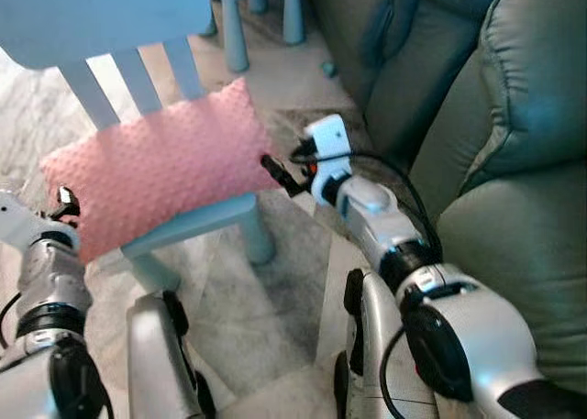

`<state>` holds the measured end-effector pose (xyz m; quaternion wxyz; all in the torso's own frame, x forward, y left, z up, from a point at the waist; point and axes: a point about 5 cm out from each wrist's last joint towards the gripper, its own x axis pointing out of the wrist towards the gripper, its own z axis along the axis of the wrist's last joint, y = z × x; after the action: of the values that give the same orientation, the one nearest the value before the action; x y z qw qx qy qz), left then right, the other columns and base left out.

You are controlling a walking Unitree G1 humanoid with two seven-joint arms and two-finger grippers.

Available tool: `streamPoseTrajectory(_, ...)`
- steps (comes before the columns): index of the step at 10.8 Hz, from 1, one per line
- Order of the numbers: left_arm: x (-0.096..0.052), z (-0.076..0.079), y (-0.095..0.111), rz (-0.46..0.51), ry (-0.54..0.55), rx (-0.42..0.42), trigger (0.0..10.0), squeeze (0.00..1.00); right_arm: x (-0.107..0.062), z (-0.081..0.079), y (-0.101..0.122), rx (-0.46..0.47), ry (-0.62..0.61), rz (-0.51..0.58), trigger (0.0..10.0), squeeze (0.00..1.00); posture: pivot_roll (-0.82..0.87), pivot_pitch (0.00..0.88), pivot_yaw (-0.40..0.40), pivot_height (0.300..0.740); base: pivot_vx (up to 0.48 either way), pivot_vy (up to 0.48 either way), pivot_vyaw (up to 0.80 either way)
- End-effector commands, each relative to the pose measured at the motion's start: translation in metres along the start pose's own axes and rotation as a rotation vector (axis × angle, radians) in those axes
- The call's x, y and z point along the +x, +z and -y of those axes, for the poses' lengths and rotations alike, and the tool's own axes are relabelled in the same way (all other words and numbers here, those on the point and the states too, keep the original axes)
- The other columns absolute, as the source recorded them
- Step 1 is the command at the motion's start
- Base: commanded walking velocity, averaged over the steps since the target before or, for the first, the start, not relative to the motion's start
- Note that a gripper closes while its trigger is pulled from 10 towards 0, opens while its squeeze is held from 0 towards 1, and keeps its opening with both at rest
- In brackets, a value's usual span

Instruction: Move the pillow to the sofa

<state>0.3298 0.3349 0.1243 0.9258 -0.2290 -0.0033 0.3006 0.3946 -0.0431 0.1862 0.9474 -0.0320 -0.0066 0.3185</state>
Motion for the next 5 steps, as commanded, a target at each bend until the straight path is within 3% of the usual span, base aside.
streamPoseTrajectory(1,0.002,-0.007,0.006,0.011,0.034,-0.005,10.0,1.00,0.001,-0.003,-0.001,-0.010,0.001,-0.013,10.0,0.48,-0.07,0.358,-0.022,0.440,0.000,0.000,0.00)
streamPoseTrajectory(2,0.002,-0.011,0.005,-0.006,0.071,-0.045,10.0,0.84,0.002,-0.003,0.000,0.005,-0.003,-0.010,10.0,0.45,-0.07,0.363,-0.021,0.440,0.000,0.000,0.00)
streamPoseTrajectory(3,0.003,-0.014,0.005,-0.017,0.072,-0.101,10.0,0.00,0.003,-0.004,0.001,0.034,-0.005,-0.003,10.0,0.00,-0.07,0.370,-0.017,0.440,0.000,0.000,0.00)
streamPoseTrajectory(5,0.005,-0.022,0.012,-0.017,0.092,-0.150,10.0,0.00,0.004,-0.007,0.000,0.064,-0.032,0.009,10.0,0.00,-0.03,0.379,-0.013,0.440,0.000,0.000,0.00)
